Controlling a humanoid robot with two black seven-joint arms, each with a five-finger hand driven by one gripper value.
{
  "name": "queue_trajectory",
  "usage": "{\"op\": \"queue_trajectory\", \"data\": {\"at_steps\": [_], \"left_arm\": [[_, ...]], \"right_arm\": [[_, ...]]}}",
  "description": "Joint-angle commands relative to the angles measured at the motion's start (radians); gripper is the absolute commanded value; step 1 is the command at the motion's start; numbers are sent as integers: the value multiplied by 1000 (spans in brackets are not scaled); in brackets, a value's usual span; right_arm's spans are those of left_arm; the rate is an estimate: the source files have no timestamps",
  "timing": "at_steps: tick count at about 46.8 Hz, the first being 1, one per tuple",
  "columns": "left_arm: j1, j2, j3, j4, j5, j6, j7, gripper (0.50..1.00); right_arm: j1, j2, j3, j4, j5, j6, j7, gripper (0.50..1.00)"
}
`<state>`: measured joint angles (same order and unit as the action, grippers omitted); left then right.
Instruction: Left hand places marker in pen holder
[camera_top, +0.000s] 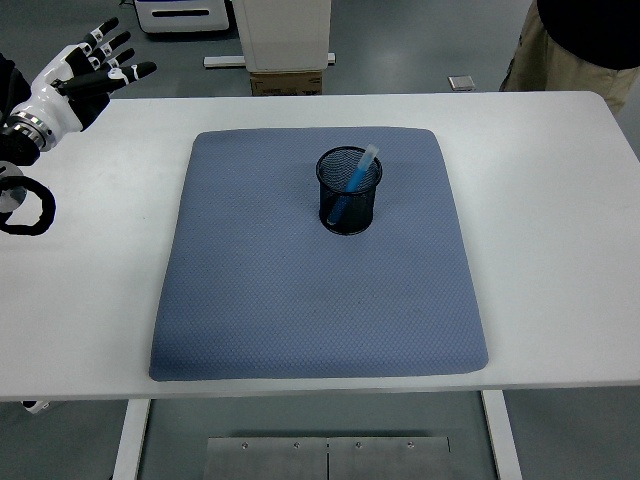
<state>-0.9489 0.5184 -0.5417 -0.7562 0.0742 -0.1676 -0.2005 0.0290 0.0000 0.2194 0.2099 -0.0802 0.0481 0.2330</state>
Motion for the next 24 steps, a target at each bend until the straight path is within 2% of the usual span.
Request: {"op": "queue_trajectory", "data": {"at_steps": [1,24], "left_arm": [[1,0,0,0,1,0,-2,1000],[30,0,-3,-2,1,-3,-4,1000]], "right_arm": [[-1,0,0,6,-1,1,-1,1000],[6,0,14,0,5,1,-1,1000]]}}
